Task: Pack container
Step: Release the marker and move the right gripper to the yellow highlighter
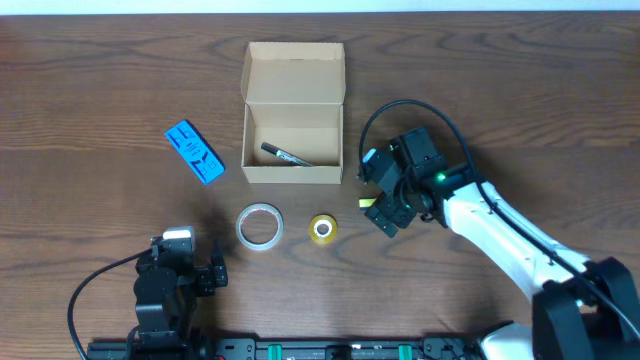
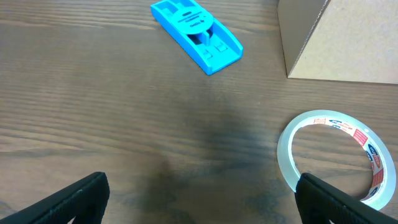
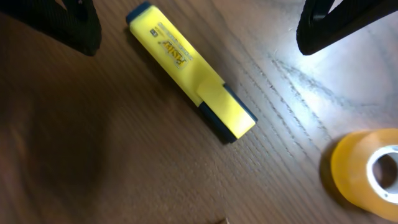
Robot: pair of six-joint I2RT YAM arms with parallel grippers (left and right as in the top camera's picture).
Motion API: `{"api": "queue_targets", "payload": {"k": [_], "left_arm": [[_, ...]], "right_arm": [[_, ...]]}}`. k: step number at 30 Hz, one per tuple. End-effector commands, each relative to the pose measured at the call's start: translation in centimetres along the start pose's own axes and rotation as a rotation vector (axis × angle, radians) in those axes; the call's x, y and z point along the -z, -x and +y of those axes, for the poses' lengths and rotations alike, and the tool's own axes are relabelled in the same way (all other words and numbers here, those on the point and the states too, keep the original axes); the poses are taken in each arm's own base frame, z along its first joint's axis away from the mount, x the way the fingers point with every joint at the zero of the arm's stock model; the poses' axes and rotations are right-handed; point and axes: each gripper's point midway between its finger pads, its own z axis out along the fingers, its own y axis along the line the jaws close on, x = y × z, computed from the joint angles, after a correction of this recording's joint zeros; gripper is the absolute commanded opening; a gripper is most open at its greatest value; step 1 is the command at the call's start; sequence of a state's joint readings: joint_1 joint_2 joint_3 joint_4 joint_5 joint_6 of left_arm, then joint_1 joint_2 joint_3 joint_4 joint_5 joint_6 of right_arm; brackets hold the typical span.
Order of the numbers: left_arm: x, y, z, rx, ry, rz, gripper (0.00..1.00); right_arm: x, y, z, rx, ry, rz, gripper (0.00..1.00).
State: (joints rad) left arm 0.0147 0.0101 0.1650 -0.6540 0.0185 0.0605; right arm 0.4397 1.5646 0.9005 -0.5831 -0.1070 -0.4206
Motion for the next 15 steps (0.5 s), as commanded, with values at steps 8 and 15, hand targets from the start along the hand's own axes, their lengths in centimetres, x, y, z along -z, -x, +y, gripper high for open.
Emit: {"api": "queue_targets", "payload": {"k": [8, 15], "left_arm": [[-0.1, -0.3, 0.0, -0.017, 0.003, 0.005, 0.95], [-0.1, -0.3, 0.0, -0.017, 0.003, 0.004, 0.95]], "right_arm": [[-3.9, -2.8, 0.5, -0.019, 0.05, 0.129, 0.98], [-4.0, -3.1, 0.0, -0.092, 0.019, 0.146, 0.85]]}}
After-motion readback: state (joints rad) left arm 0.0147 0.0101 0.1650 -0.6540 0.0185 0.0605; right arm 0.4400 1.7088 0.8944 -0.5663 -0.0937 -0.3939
